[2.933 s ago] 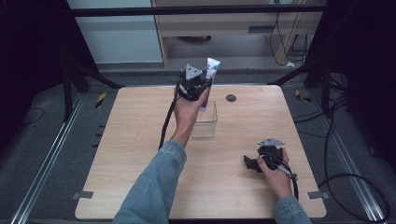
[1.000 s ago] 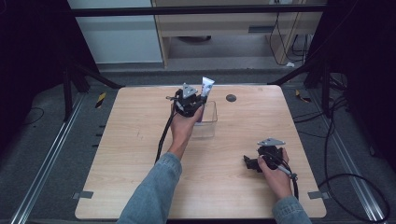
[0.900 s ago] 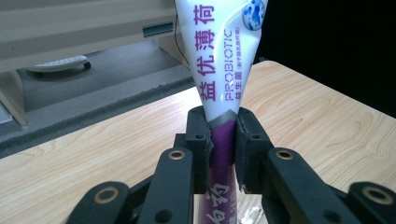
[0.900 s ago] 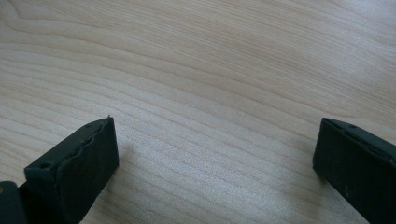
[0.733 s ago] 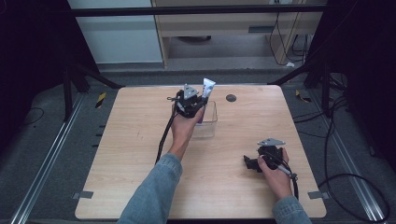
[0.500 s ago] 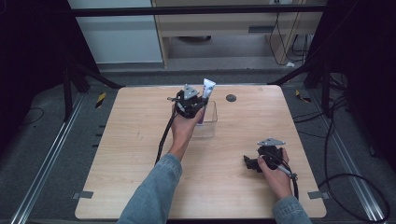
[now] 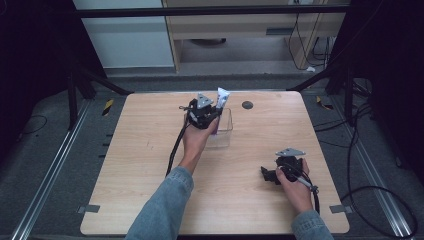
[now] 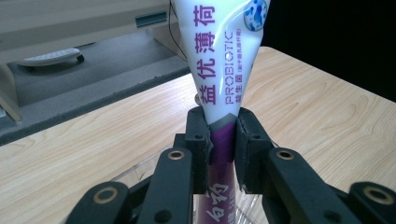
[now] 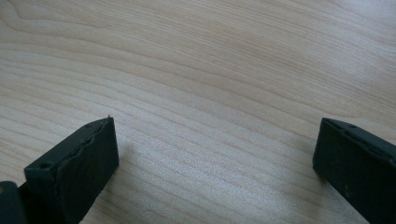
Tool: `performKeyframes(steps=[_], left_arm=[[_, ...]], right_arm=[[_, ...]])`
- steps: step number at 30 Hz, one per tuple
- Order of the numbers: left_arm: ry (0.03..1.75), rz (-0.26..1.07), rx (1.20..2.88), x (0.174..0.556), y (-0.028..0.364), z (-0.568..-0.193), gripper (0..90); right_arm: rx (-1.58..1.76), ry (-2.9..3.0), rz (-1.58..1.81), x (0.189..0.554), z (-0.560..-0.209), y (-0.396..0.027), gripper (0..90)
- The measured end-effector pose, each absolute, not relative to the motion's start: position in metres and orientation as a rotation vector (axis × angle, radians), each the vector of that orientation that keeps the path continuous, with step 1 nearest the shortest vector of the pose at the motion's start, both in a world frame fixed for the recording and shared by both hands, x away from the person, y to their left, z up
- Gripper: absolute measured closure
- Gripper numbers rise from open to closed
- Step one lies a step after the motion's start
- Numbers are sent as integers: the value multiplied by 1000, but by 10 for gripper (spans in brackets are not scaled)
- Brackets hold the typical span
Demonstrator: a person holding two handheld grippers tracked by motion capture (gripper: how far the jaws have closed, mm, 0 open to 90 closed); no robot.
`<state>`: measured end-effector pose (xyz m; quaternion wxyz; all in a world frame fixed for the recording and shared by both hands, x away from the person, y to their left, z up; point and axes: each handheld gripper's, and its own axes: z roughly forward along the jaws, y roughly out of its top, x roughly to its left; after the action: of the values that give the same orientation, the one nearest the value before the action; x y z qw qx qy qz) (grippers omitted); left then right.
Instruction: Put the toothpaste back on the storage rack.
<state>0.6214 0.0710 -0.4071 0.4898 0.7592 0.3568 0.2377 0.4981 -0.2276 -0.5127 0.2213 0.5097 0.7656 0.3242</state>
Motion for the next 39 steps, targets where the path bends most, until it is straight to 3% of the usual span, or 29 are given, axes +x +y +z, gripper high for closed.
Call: performKeyframes(steps=[39], left_arm=[[907,601,2006,618,51,-412,767]], right_arm=[[1403,2117,895,498,-513,-228,5]])
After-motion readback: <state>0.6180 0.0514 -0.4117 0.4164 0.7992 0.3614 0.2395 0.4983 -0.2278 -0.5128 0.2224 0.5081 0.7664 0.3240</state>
